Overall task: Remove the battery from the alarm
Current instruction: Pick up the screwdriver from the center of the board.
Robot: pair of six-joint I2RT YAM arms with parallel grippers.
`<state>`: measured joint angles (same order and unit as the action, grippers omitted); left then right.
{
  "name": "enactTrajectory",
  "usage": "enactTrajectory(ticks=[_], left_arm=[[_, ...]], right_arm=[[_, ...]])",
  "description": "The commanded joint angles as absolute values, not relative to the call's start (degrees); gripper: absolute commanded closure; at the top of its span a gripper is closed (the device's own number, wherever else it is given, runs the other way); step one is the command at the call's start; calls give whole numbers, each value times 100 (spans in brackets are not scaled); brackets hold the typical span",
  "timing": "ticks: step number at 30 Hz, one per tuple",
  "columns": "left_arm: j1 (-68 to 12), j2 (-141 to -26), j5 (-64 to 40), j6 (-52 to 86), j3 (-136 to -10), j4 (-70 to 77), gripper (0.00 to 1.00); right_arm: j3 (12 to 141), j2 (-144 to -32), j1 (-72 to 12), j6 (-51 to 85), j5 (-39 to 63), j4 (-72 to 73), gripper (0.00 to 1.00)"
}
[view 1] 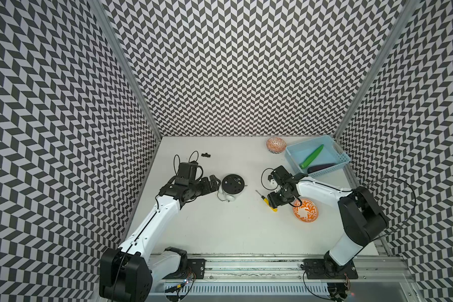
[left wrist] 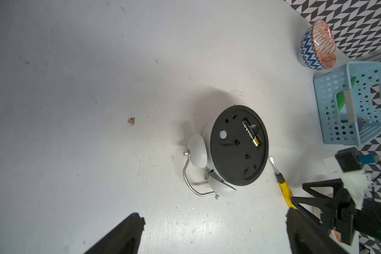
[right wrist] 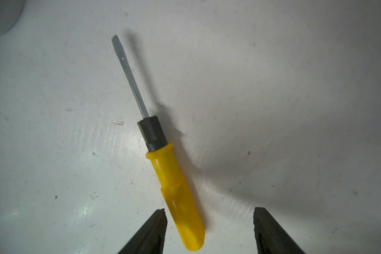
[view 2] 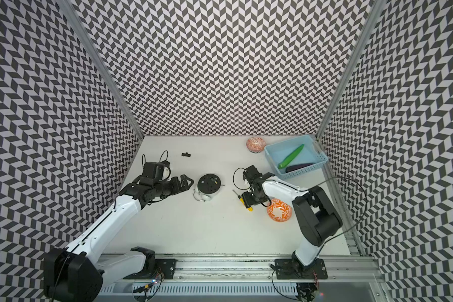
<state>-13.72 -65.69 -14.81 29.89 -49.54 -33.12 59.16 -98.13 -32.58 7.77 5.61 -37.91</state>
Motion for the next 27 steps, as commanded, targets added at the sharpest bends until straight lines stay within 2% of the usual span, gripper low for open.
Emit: enactTrajectory(ticks=[1,6,9,11,15,19,27], left_arm=[[-1346,-6422,-1934,3093,-4829,-2919,2],[-1352,-6442,-2229,3236,-4674,-2606,4],[-1363,-6369,-2566,3335,-4553,-2169,7],[-1403,-6306,-2908,3480,-4398,-1661,12],[-1818,-6347,-3460,3824,-4185,-455,24],[-2416,-6497,-3492,3763,-4333,278,25],[-2746,-7067,-3750,3990,-4791,949,29]], right_arm=[[5846,-10072,-3508,772,328,-3220,37],[5680,-10414,-3717,905,50,-3183,59],[5616,-10109,-3726,966,199,-3155,80],[5672,-9742,-3726,958,334,-3171,88],[6001,-9097,-3711,870,901,-3272,92],[6319,-8549,-3700,835,1738,-3231,94],[6560,-7702,-3709,850,2952,-2763,94]])
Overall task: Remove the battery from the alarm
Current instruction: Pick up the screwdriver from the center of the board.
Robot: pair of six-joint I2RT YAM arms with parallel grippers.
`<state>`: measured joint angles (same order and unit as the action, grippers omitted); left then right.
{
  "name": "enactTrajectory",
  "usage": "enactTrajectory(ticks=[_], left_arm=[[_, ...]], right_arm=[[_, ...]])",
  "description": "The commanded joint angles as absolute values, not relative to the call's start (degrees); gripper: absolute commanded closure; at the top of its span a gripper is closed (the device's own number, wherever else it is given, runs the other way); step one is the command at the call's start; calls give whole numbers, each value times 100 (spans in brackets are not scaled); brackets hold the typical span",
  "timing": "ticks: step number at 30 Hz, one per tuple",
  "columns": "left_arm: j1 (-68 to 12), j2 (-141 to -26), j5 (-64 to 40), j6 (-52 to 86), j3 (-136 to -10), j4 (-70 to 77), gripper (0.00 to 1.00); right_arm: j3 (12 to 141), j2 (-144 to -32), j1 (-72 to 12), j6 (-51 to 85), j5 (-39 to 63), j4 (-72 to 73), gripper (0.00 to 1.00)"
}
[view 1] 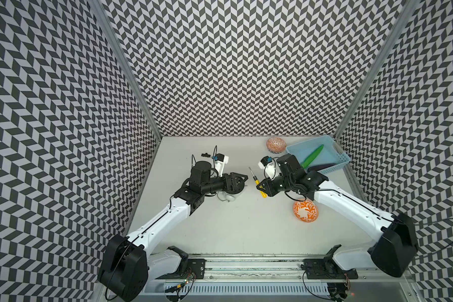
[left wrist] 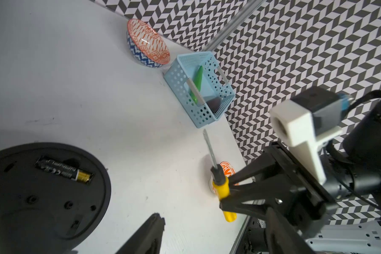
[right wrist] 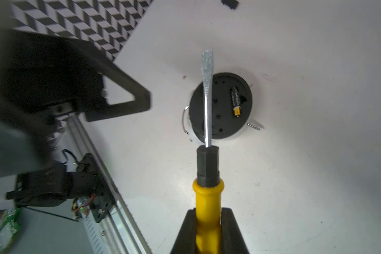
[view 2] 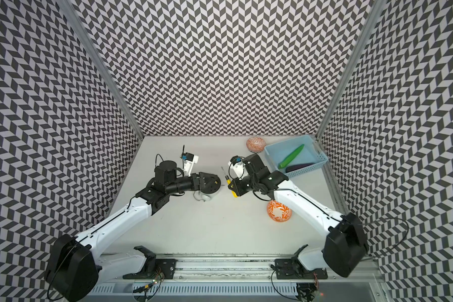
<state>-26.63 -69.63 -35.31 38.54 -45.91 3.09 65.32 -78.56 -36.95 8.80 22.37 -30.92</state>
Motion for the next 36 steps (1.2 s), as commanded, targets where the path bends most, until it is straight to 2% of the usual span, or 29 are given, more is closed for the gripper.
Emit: enactTrajectory(ticks=[1,5,7,8,13,14,15,19,24,27,30,36], left_arm=[[-2784,-7105,-3825,4084,-4810,1138,30],[-2949,-7207,-3958,4419,-4927,1695,36],[-3017,-7282,-3868,4458,-5032,1644,45],[-3023,-7333,-3867,4511,-5053,1652,51],[-3129,-7382,-3614,5034,-4966,1767,98],[-3133,-7298,-3491,5228,-4866,1878,100],[-3130,-7171,-3333,5468,-4718,2051,100],[-3125,-6716,-2460,6328,-4375,2483,100],[-3121,-6498,-1837,7358,-4152,3398,100],[-3137,-6512,-1640,7700,-4154,3700,100],[-3237,-6558,-1496,7843,-4222,3809,100],[-3538,-6686,-1434,7910,-4275,4008,100]], right_arm=[[6557,-7667,-3717,861,3080,-2723,94],[6598,-7629,-3778,810,3190,-2763,94],[6618,-7611,-3801,757,3190,-2771,94],[6643,-7611,-3801,723,3197,-2786,94],[6773,-7630,-3813,625,3144,-2809,93],[6806,-7625,-3799,624,3118,-2832,91],[6820,-7601,-3776,681,3073,-2819,87],[6497,-7269,-3348,1235,3612,-2223,55],[5268,-6496,-3105,3187,4420,279,36],[4871,-6339,-3094,4212,4608,1347,34],[4806,-6408,-3103,4684,4809,1978,35],[4760,-6625,-3097,5252,4738,2766,43]])
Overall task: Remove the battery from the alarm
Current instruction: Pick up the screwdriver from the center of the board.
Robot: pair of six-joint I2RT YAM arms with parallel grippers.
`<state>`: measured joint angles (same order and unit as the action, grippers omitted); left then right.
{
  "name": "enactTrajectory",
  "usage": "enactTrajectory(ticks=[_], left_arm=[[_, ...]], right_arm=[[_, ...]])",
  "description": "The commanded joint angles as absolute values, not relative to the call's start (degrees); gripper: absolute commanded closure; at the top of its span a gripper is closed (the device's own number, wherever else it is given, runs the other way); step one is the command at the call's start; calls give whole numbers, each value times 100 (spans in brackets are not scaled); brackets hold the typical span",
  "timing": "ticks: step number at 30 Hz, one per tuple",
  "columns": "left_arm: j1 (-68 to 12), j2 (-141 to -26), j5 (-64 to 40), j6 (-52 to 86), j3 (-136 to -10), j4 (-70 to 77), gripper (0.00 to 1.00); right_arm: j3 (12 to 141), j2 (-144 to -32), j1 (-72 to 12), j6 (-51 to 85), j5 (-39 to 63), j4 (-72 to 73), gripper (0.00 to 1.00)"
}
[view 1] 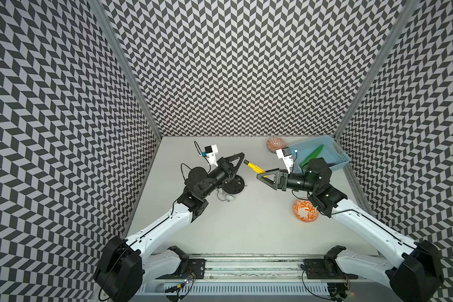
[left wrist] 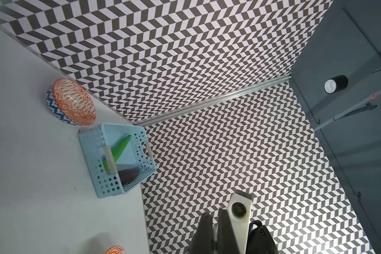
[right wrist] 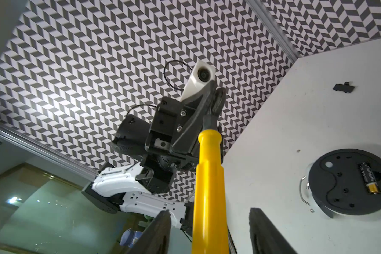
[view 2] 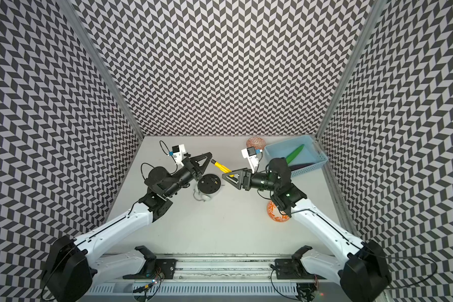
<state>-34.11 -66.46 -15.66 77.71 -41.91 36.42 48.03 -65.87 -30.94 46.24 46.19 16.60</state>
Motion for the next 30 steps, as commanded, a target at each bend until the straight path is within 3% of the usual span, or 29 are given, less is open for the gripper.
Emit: enactTrajectory(ticks=[1,13,18,24,25,27,30], left_arm=[[-3580,-6688,-1407,7915,-4256,4025,100],[-3760,-6789,-1189,8007,-4144,4336,100],[-3771,-6882,-1222,7998,-4129,4342,100],[-3685,-6720,-1189,7840,-3840,4111,100],[-3577,-6644,-1214,7627,-3843,3857,89],[-3270,-6435,-1144,6914,-3929,2874,51],[-2691,-6264,-1130,5398,-4211,1229,38]], right_arm=[[4755,-6640,-3102,5373,4703,2906,45],[4853,-6922,-3103,5686,4719,3076,70],[4885,-6858,-3044,5583,4651,2898,98],[5015,-6795,-2742,5144,4924,2304,100],[5065,-6772,-2672,4951,4934,2011,100],[5212,-6741,-2473,4401,4863,1081,100],[5323,-6797,-2186,3594,4641,-166,100]])
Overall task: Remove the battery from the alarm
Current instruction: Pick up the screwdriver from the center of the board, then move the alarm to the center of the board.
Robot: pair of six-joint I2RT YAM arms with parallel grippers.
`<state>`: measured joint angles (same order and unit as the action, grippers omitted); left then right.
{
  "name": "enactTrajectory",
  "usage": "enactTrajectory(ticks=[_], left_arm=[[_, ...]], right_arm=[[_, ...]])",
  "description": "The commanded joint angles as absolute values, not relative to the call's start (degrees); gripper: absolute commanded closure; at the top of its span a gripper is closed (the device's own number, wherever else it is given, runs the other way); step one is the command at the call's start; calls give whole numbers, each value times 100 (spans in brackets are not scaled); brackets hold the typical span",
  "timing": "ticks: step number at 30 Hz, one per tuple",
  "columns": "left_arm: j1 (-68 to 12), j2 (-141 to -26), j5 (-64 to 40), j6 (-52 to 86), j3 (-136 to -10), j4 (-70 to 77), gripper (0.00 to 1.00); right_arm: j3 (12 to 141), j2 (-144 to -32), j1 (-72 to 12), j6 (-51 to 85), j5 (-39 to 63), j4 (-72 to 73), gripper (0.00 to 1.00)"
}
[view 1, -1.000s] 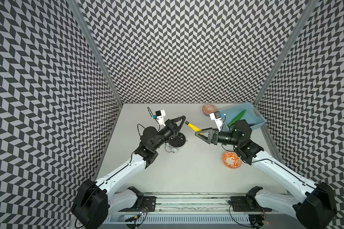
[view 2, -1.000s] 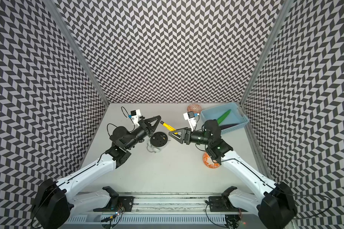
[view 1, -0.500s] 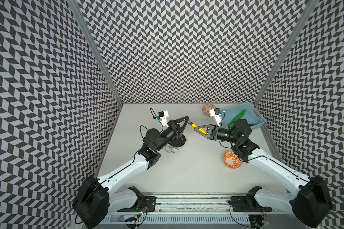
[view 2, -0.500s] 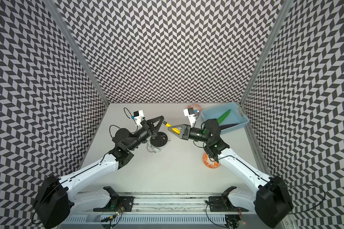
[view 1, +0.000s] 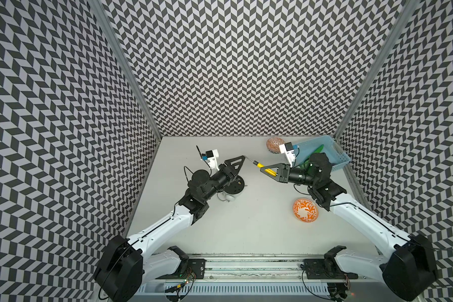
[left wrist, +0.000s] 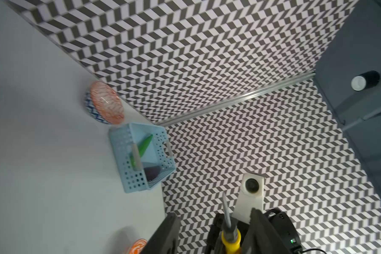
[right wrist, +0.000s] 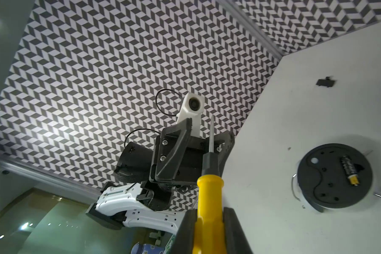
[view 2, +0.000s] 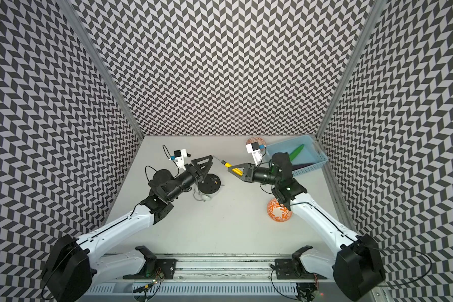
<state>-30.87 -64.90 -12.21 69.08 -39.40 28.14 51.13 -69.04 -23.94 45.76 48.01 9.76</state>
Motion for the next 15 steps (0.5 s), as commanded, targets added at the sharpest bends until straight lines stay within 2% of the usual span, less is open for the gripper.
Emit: enactTrajectory(ticks=[1,4,7,11,15], left_arm=[[-2553,-6317,-1065,4829,-4344,732,34],[-2230,-6990,-1193,2954,-5019,-583,19],[-2189,-8145,-1362,1311,-5983,-1786,15],[-2132,-9248,-1246,355,-6821,-2514,12],[-1846,-10018,-1412,281,-7245,-2611,18]], right_arm=[[5377,-6856,-2130,3391,4534,-508,100],[5804,-7250,-2109,2889,4154,-1675,100],[6383,-7840,-2133,2590,4039,-2708,100],[6852,-8334,-2310,2689,3624,-3367,100],[7042,-8629,-2449,2806,3309,-3622,100]])
